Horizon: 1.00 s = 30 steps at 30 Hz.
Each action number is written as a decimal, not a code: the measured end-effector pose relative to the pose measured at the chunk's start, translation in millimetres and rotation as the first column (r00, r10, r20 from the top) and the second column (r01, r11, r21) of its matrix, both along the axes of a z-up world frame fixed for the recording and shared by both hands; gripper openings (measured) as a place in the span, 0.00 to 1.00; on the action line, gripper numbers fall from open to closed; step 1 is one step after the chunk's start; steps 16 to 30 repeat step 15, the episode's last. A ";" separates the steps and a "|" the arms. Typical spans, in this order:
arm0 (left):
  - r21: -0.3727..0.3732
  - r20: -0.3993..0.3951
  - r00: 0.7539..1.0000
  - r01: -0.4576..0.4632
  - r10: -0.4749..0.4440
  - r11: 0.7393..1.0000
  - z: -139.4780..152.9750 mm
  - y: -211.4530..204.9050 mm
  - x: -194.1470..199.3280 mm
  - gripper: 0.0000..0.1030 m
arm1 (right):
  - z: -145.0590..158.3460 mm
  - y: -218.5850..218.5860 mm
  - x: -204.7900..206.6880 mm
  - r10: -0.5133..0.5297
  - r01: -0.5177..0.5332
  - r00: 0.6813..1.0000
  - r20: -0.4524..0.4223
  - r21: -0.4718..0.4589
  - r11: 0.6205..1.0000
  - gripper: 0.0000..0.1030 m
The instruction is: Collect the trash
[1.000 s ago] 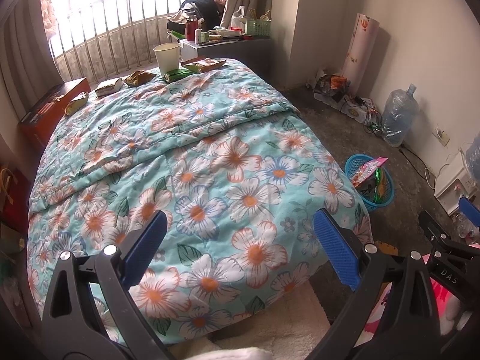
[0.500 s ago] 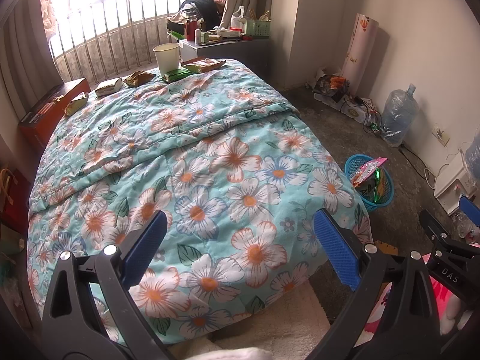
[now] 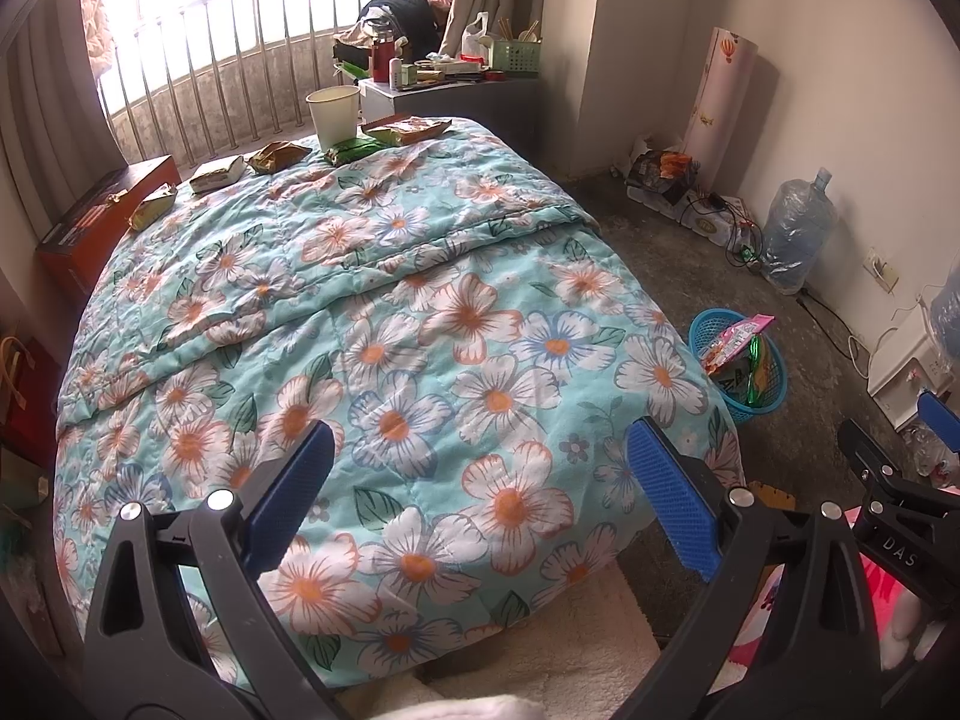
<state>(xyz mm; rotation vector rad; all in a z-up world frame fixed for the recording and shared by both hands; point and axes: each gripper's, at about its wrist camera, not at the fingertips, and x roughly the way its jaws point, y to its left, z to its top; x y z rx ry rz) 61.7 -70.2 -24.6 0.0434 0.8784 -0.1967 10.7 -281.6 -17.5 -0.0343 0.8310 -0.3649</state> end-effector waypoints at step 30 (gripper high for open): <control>0.003 0.010 1.000 0.006 -0.006 1.000 3.7 0.6 -1.8 0.92 | 1.3 1.0 0.5 0.000 0.000 1.000 0.002 0.002 1.000 0.94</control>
